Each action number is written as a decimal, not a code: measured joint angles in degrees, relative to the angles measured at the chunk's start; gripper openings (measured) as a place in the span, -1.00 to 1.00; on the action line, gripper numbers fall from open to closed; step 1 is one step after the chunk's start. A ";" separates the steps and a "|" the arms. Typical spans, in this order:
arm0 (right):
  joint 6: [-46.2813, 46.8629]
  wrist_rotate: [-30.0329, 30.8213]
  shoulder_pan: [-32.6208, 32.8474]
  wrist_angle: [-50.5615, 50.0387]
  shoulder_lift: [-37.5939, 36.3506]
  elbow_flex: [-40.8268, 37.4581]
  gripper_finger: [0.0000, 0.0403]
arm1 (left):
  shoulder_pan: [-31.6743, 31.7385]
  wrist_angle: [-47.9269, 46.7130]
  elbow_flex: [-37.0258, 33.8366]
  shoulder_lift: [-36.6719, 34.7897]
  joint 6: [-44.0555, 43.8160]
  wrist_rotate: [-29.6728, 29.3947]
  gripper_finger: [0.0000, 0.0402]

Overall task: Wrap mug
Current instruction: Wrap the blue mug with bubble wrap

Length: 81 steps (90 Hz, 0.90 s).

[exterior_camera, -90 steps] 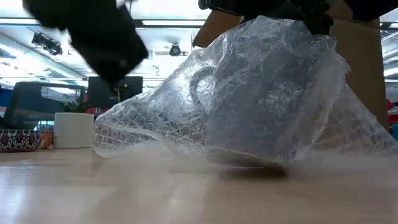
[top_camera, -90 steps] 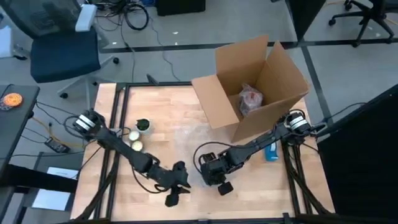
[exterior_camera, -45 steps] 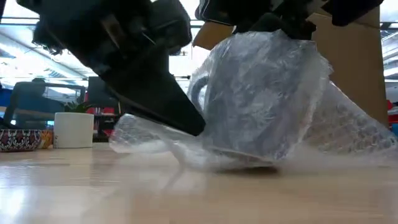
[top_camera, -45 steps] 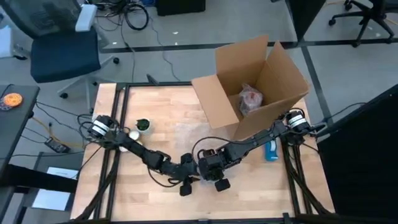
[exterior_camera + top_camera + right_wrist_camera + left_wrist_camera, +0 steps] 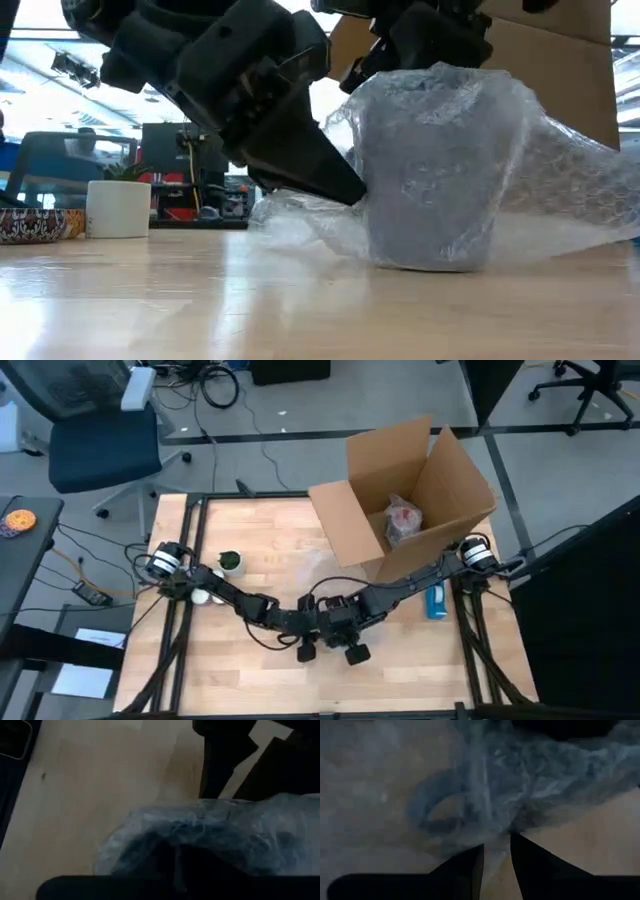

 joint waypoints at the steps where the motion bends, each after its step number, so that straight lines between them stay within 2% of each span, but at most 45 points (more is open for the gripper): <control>1: 0.00 0.04 0.00 -0.09 0.00 0.00 -0.98 | 0.00 0.00 0.00 -0.02 0.00 -0.01 -0.61; 10: 0.17 0.09 0.01 -3.34 -0.36 1.31 -1.00 | -0.03 -0.51 0.00 -0.05 0.02 -0.01 -0.61; 28: 0.59 2.32 0.22 -14.61 -0.48 9.13 -1.00 | -0.03 -2.66 0.04 -0.05 -0.12 0.00 -0.61; 41: -0.08 3.80 1.17 -13.73 -0.61 12.80 -1.00 | -0.03 -3.26 0.04 -0.52 -0.48 2.43 -0.61; 47: -0.83 3.75 1.68 -11.22 -0.57 12.54 -1.00 | -0.03 -4.77 0.04 -1.85 -0.57 4.40 -0.61; 60: -1.79 3.28 2.18 -7.67 -0.15 8.21 -1.00 | -0.20 -11.05 0.09 -6.93 -0.63 4.35 -0.61; 81: 0.37 3.34 1.07 -6.47 -0.11 1.73 -1.00 | -1.65 -21.12 0.09 -16.85 -1.75 1.46 -0.61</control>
